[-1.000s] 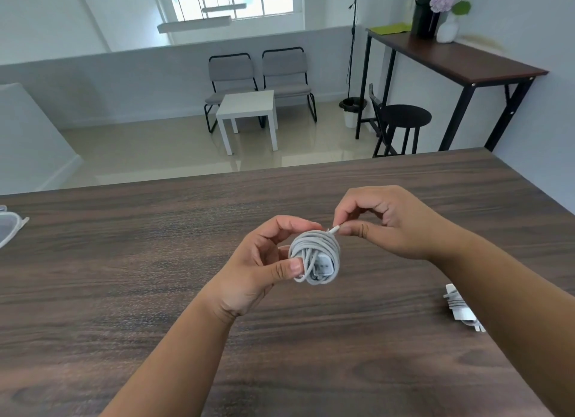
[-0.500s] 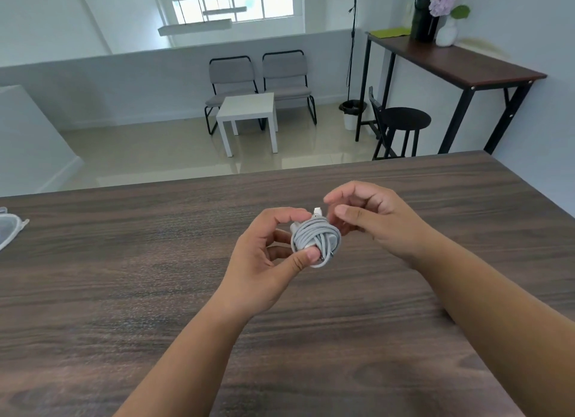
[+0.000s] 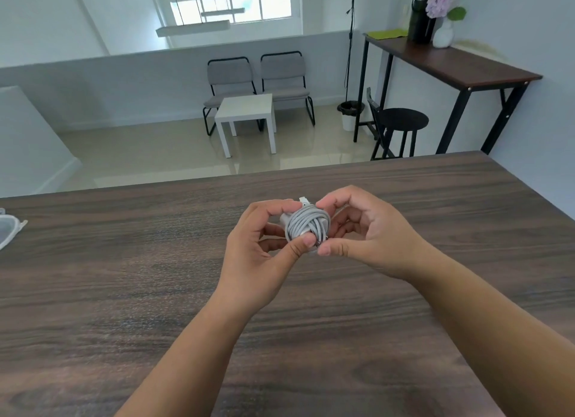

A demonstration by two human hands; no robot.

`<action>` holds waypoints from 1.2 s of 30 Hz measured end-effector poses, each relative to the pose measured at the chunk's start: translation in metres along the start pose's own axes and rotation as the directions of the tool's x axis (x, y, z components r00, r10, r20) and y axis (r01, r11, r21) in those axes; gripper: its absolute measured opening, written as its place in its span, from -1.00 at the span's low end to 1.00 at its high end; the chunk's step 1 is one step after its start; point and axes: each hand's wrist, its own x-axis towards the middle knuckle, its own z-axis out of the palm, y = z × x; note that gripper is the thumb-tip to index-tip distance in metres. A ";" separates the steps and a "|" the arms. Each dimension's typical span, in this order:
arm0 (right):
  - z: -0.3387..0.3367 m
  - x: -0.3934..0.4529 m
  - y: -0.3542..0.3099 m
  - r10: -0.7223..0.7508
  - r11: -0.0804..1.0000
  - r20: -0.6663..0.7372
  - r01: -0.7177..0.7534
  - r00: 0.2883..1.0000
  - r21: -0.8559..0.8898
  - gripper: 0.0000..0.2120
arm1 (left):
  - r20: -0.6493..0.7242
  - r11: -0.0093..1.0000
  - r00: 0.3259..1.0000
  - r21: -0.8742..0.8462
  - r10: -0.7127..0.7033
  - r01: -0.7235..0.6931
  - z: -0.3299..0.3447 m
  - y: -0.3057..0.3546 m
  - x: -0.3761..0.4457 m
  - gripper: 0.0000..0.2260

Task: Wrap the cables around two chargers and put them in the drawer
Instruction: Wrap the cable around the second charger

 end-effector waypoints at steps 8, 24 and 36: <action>0.001 -0.004 0.000 -0.256 0.952 -0.089 0.235 0.962 -0.196 -0.58 | 0.050 0.999 0.998 -0.036 0.032 -0.031 -0.003 0.004 -0.002 -0.65; -0.004 -0.004 -0.017 0.029 0.987 -0.126 -0.009 0.992 0.160 -0.73 | 0.016 0.950 0.952 0.056 0.307 -0.307 0.000 0.000 -0.010 -0.53; -0.009 0.009 -0.020 0.311 0.927 -0.008 -0.302 0.950 0.222 -0.79 | 0.131 0.919 0.926 0.131 0.354 -0.371 0.000 0.002 -0.006 -0.47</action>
